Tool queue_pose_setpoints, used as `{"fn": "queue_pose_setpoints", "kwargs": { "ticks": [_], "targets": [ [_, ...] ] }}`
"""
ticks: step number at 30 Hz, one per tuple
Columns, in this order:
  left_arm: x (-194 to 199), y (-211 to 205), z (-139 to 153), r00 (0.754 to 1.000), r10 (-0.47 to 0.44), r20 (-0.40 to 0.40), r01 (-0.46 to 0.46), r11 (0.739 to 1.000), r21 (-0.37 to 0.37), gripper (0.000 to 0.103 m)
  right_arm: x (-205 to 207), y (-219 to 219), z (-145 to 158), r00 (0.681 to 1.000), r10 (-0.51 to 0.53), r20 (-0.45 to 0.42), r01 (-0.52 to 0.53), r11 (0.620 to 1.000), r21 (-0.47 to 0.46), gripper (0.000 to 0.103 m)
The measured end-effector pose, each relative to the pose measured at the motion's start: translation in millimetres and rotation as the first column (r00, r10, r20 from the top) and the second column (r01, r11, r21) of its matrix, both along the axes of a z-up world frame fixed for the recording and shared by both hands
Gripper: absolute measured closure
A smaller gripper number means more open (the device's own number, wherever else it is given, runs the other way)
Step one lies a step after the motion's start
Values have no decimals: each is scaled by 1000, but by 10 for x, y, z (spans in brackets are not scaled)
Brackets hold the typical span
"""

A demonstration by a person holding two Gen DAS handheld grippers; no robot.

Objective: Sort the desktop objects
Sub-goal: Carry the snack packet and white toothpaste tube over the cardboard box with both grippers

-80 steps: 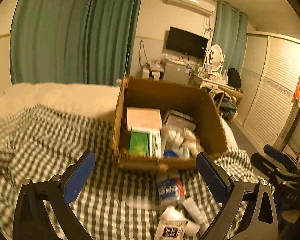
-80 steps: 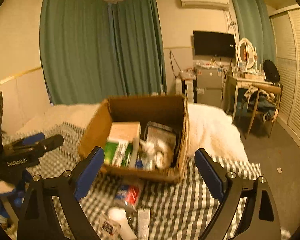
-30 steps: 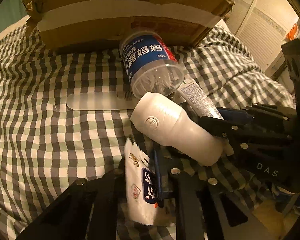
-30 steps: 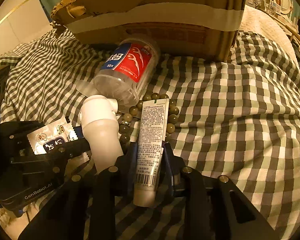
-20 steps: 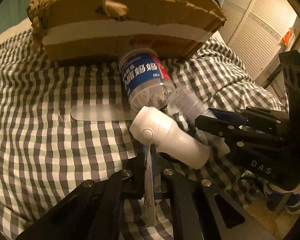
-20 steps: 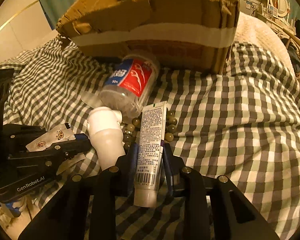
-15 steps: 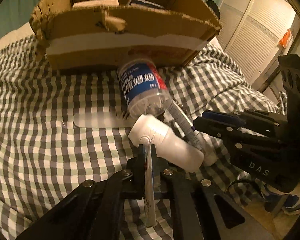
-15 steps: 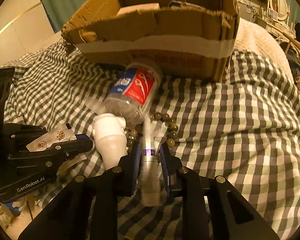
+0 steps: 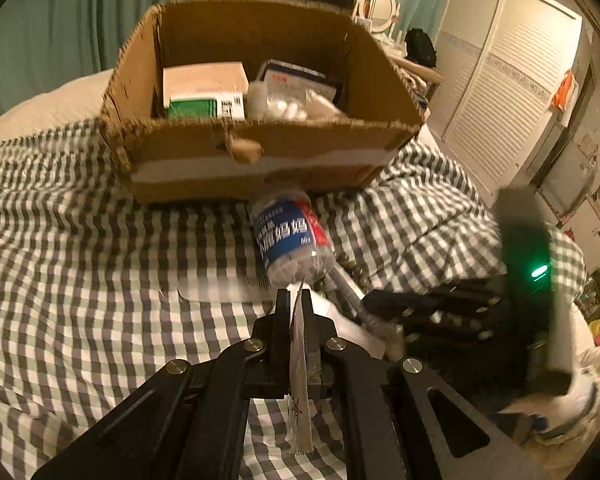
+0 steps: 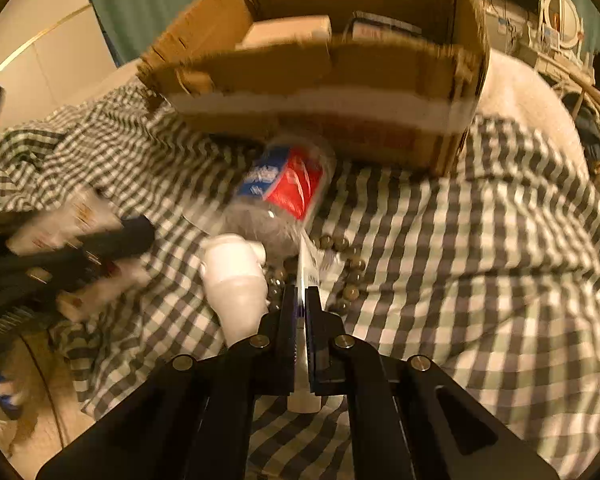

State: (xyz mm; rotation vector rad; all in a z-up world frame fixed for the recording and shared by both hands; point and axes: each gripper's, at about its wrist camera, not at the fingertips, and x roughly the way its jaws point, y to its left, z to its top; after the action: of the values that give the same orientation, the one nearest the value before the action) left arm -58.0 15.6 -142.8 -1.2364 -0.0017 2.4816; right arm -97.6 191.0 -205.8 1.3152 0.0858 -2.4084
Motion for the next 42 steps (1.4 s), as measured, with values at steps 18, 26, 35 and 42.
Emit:
{"fn": "queue_pose_setpoints", "kwargs": {
  "ticks": [18,26,35,42],
  "targets": [
    [127,-72,725,983,32,-180,-21,998,60,100,-49,-198,-39,1000,-13,15,12,999,41,80],
    [140,-164,1023,954,73,-289,-60,997,53,100,144,-152,621,991,-18,-132,11,999,-52,80],
    [89,-86,1411,930,67,-362,-49,997,57,100,476,-118,1523,943,-17,-332,-29,991,-132,80],
    [-50,83,1845,902,25,-431,-11,999,36,100,531,55,2138,893,-49,-448,-41,981,-189,80]
  ]
}}
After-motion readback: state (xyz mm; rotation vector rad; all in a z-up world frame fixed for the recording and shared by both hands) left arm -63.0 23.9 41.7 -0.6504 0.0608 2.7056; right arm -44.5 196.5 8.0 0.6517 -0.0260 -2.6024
